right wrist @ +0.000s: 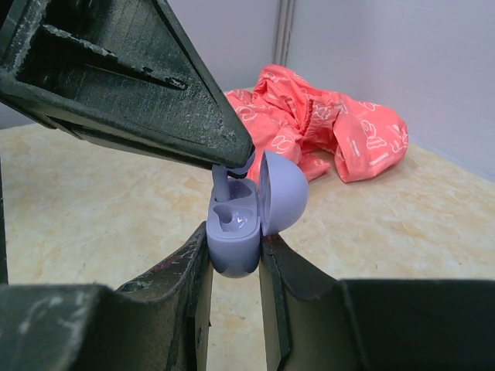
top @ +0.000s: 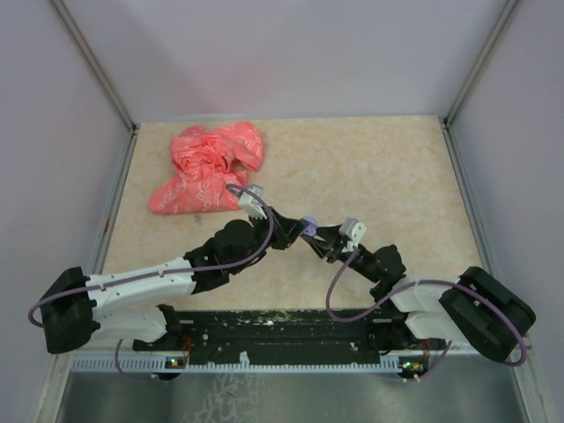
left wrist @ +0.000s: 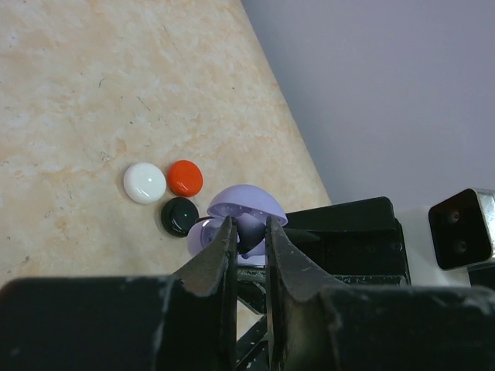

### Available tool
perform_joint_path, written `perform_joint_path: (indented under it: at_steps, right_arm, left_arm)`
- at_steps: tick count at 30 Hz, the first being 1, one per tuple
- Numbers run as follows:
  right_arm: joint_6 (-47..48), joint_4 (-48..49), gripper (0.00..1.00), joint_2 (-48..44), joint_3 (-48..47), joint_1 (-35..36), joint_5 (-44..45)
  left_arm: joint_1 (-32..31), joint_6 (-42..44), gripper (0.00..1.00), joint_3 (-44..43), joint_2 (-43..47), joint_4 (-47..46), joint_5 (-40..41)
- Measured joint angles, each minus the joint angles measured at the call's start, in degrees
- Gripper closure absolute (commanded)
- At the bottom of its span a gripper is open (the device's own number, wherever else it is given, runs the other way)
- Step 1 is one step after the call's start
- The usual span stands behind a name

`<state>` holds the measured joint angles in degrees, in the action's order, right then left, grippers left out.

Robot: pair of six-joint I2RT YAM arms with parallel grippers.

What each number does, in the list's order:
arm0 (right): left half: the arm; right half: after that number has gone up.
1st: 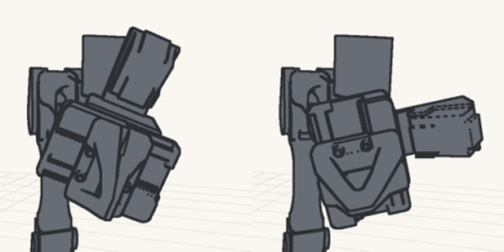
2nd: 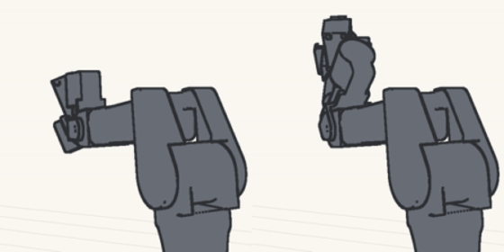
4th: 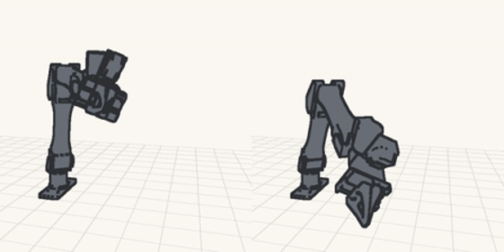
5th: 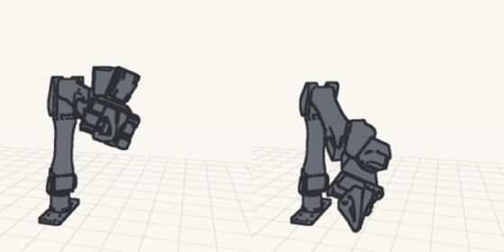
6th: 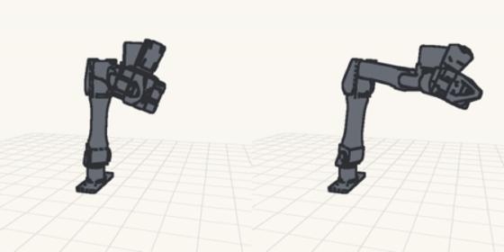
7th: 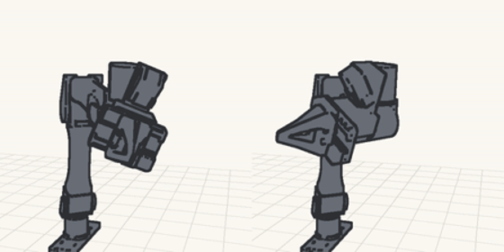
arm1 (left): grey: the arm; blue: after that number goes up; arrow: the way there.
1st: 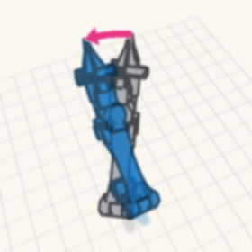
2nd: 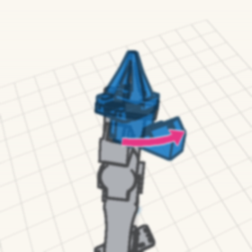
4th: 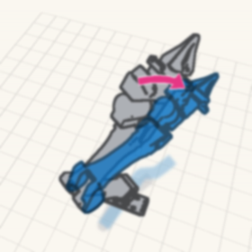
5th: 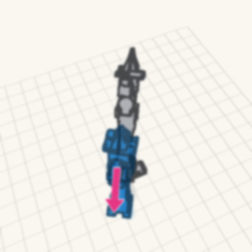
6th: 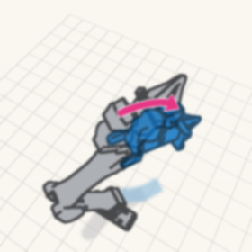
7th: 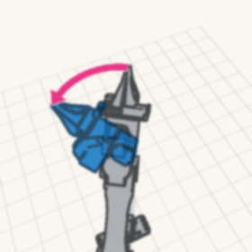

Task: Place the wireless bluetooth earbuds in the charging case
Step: Place the earbud in the charging case.

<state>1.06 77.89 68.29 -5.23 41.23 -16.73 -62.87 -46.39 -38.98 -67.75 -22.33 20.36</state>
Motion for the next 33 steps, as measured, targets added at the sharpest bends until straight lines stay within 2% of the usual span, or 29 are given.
perform_joint_path:
  at_steps: [12, 19, 33]
  right_arm:
    - [0.02, 0.07, 1.00, -0.09, 0.02, 0.00, 0.70]
    - [0.28, -0.79, 1.00, -0.63, 0.39, 0.02, 0.79]
    - [0.44, -1.05, 1.00, -0.68, 0.39, 0.02, 0.85]
  left_arm:
    - [-2.78, 2.23, 0.81, -4.63, -2.64, 6.60, 4.76]
    - [-4.63, 2.62, 0.65, -7.82, -4.22, 11.82, 9.42]
    - [-5.01, 2.95, 0.46, -9.73, -3.17, 16.94, 11.63]
